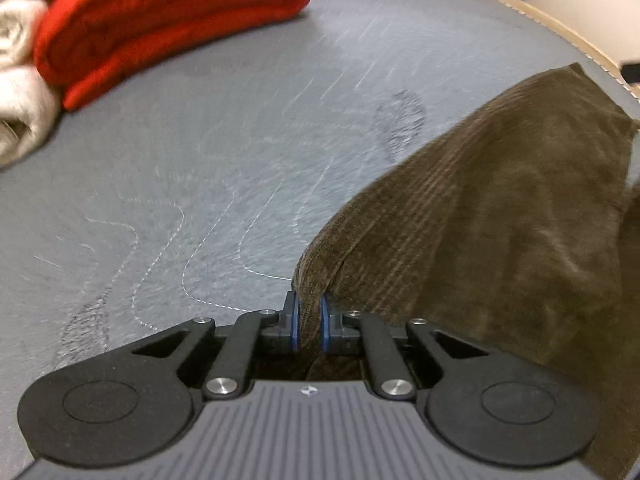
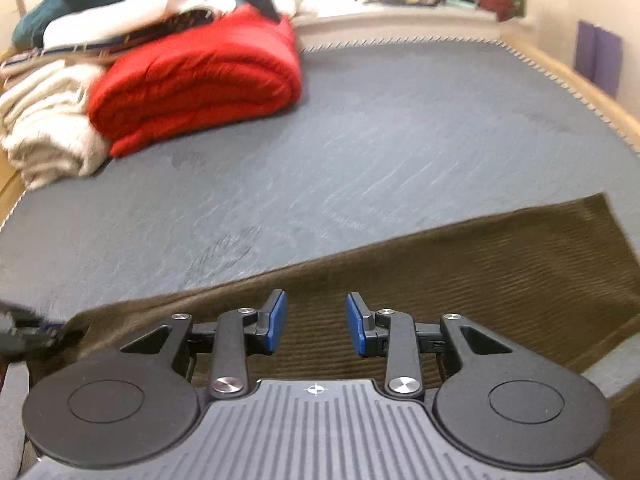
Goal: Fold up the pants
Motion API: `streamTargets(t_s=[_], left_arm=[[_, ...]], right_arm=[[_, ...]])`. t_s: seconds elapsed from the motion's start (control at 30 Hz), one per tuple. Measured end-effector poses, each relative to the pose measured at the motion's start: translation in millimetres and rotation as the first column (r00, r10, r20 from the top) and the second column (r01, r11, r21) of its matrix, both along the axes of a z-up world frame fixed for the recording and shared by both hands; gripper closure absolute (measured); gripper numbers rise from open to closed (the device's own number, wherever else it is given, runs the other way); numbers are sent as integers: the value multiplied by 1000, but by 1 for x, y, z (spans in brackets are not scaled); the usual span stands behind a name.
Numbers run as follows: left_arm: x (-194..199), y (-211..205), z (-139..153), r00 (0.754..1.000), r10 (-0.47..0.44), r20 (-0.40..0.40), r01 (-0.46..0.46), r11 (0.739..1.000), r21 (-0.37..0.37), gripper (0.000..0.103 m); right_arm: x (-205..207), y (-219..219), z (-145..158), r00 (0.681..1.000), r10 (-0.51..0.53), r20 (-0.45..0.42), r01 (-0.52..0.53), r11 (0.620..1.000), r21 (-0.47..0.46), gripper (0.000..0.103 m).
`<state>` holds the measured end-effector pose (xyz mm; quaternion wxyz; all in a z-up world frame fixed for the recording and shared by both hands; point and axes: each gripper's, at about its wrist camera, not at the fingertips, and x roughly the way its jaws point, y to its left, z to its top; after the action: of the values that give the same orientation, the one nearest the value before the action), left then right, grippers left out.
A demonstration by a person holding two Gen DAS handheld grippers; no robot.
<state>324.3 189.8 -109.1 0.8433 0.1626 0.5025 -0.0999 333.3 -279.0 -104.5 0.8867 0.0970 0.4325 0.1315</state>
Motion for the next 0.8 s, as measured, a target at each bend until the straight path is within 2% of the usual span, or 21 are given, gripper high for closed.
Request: streamTargets(t_s=[0.1,0.2,0.3,0.4,0.5,0.6,0.67,0.73,0.77,0.8], left_arm=[[-40,-20,23,998,-25,54,24,1000,20,94],[-93,-45,49,989,-85,122,76,994,82,94],[-143,-63,68,981,-110,157,99,992,79,94],[-205,-79,81,978,-121,168,112,992,65,94],[-258,-94,69,976,-139,167,128,989,74,94],[-295,-99,33,986,-100,136,96,995,42,93],[-308,-102,10,994,-48,103,45,999,31,90],[-309,-107,6,996,-4,92,-1,998,59,87],[-310,-106,14,992,19,121,-22,1000,22,83],[-311,-100,24,988,56,142,-51,998,-40,69]], right_arm=[[-9,-30,19,998,-63,8,63,998,13,68],[-25,-63,40,993,-119,28,118,992,35,68],[-49,-95,55,985,-146,93,143,989,37,68],[-74,-119,53,978,-152,144,153,988,6,68],[-103,-141,34,969,-196,151,196,981,14,70],[-128,-154,5,968,-225,113,226,974,10,71],[-143,-162,-8,958,-259,122,261,965,-2,71],[-151,-174,-18,944,-321,81,321,947,18,71],[-153,-180,-20,937,-344,56,341,939,52,71],[-155,-185,-22,933,-359,39,354,931,88,71]])
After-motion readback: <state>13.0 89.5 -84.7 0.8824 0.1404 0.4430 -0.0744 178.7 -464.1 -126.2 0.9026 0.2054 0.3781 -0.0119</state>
